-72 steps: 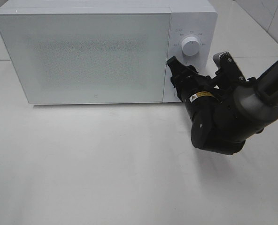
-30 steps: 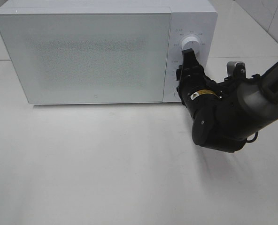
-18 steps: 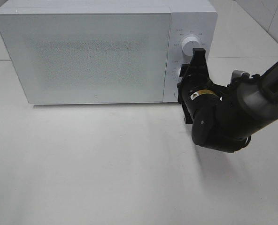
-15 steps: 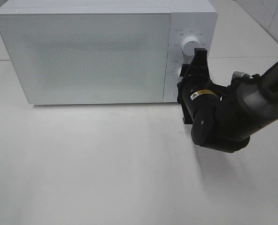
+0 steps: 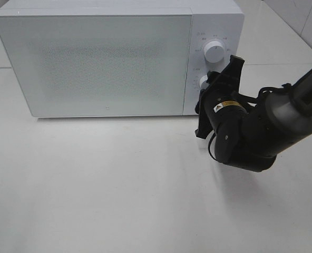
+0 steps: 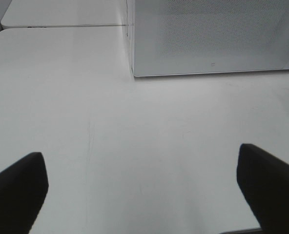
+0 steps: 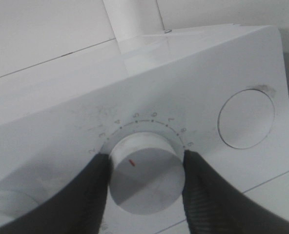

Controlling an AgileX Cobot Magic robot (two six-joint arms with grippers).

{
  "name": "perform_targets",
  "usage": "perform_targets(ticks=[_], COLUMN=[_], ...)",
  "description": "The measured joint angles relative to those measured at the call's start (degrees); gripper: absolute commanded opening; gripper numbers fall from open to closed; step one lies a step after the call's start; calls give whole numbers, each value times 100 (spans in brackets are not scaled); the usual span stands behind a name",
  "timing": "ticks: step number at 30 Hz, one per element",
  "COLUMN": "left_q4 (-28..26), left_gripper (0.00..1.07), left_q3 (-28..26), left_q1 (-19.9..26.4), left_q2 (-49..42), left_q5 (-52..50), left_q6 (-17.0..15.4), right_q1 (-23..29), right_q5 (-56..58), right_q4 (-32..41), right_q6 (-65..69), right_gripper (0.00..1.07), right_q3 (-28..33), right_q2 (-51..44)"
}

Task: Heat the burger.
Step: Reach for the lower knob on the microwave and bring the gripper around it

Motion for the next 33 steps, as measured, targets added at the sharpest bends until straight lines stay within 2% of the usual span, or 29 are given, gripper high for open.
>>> perform_targets(ticks=[12,26,31,33], left_q4=[0,0,0,0], left_gripper=[101,101,101,101], left_q3=[0,0,0,0], left_q1=[0,0,0,0], left_q2=[0,0,0,0], left_q5=[0,0,0,0], left_q6=[0,0,0,0], right_q1=[11,11,11,11], right_q5=[6,6,6,6], right_q4=[103,97,92,97], right_q6=[653,613,498,441], right_gripper=[3,5,9,14], right_q3=[-23,-23,-23,-23], right_q2=[0,0,0,0])
